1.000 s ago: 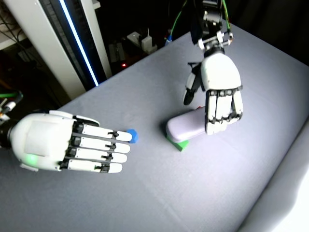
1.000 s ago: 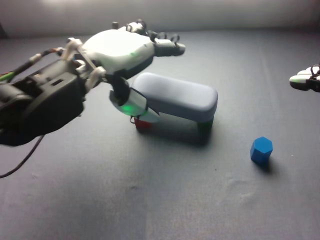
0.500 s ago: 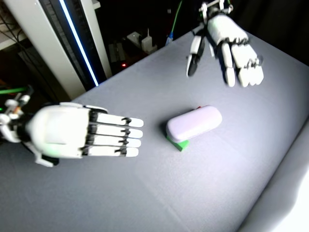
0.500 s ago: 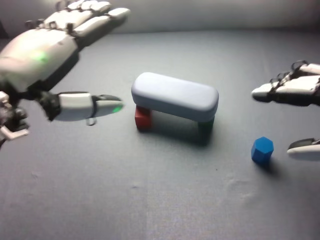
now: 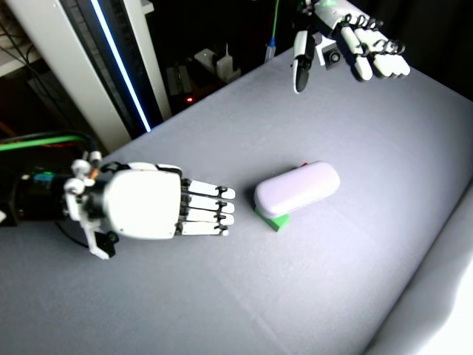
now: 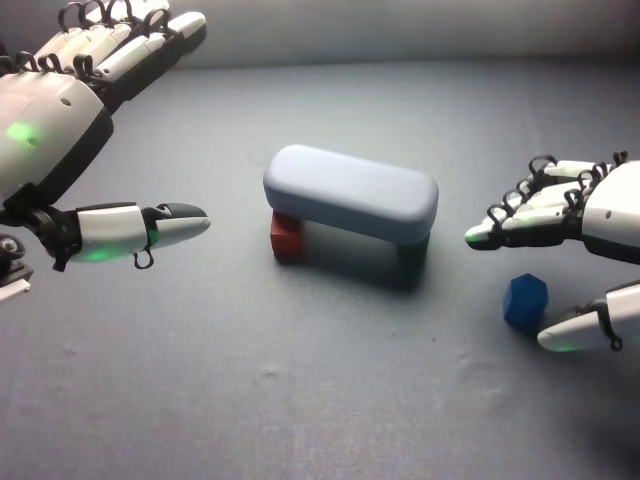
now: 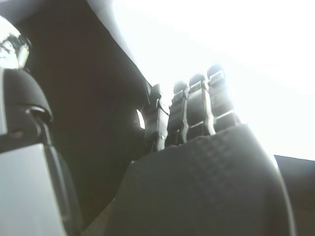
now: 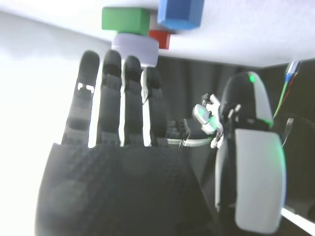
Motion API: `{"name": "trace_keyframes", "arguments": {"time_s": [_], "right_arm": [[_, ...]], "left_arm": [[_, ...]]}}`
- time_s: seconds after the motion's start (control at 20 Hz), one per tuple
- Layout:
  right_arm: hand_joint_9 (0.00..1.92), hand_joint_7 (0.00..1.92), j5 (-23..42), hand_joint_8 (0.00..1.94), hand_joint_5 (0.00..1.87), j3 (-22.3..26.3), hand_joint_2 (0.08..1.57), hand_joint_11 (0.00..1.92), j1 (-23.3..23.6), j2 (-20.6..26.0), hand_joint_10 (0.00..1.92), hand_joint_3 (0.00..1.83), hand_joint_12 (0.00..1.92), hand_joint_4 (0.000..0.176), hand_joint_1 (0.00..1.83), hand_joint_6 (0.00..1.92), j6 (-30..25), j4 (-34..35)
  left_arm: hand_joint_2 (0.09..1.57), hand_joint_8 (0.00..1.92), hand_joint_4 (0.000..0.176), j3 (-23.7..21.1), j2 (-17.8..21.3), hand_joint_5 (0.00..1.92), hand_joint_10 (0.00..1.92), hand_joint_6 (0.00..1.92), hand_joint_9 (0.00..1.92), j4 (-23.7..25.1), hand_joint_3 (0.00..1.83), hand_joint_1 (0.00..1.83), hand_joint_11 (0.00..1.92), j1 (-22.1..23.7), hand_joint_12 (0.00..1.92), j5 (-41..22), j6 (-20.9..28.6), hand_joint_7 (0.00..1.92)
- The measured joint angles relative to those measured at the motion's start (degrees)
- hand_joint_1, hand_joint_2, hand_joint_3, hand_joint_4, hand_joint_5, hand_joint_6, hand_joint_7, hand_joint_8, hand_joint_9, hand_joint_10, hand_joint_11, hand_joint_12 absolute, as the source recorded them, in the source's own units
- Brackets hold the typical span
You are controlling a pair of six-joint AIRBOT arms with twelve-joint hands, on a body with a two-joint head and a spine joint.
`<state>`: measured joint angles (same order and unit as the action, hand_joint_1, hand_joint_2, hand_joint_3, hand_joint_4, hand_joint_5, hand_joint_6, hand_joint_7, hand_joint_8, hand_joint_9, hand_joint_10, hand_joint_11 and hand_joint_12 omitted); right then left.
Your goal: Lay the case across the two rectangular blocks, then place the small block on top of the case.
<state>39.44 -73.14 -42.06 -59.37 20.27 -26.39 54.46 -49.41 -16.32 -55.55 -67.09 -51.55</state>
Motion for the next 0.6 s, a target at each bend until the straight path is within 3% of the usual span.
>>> {"name": "trace_keyframes", "arguments": {"time_s": [0.05,0.15,0.25,0.3,0.45,0.55,0.6], "right_arm": [[0.45,0.51,-1.01,0.01,0.46,-0.33,1.02,0.00,0.42,-0.31,0.01,0.00,0.85,0.001,0.73,0.01,-0.09,-0.44],[0.45,0.51,-1.90,0.01,0.50,-0.59,1.02,0.00,0.83,-0.59,0.01,0.00,0.85,0.005,0.76,0.02,-0.09,-0.85],[0.50,0.56,-3.02,0.01,0.62,-1.27,1.02,0.00,1.55,-1.42,0.01,0.00,0.96,0.000,0.84,0.03,-0.09,-2.21],[0.52,0.59,-3.39,0.01,0.66,-1.31,1.02,0.00,1.81,-1.73,0.01,0.00,1.03,0.000,0.88,0.03,-0.11,-2.23],[0.63,0.70,-3.61,0.03,0.73,-1.55,1.02,0.06,1.86,-2.43,0.04,0.00,1.13,0.000,0.91,0.04,-0.13,-2.64],[0.68,0.76,-4.20,0.05,0.78,-2.16,1.02,0.11,1.86,-2.93,0.05,0.00,1.16,0.000,0.94,0.06,-0.13,-2.64],[0.70,0.78,-4.66,0.05,0.81,-2.45,1.02,0.13,1.88,-3.04,0.06,0.00,1.17,0.000,0.94,0.07,-0.13,-2.60]], "left_arm": [[0.90,0.00,0.046,0.00,-0.02,0.15,0.00,0.01,0.00,0.07,0.00,0.93,0.04,0.00,0.03,-0.15,0.04,0.05],[0.90,0.01,0.046,0.00,-0.02,0.16,0.00,0.01,0.00,0.35,0.00,0.94,0.04,0.00,0.03,-0.35,0.28,0.05],[0.90,0.00,0.048,0.00,-0.15,0.16,0.00,0.00,0.00,0.20,0.00,0.93,0.04,-0.55,0.04,-0.83,0.52,0.05],[0.90,0.00,0.041,0.00,-0.17,0.16,0.00,0.00,0.00,0.15,0.00,0.93,0.04,-0.74,0.04,-0.92,0.68,0.06],[0.90,0.01,0.048,0.00,-0.20,0.17,0.00,0.00,0.00,-0.13,0.00,0.91,0.04,-0.76,0.05,-1.22,0.76,0.08],[0.90,0.01,0.063,0.00,-0.22,0.17,0.00,0.00,0.01,-0.04,0.00,0.92,0.04,-0.83,0.06,-1.40,0.90,0.08],[0.90,0.01,0.058,0.00,-0.39,0.17,0.00,0.00,0.01,-0.07,0.00,0.93,0.04,-0.83,0.06,-1.62,1.05,0.08]]}}
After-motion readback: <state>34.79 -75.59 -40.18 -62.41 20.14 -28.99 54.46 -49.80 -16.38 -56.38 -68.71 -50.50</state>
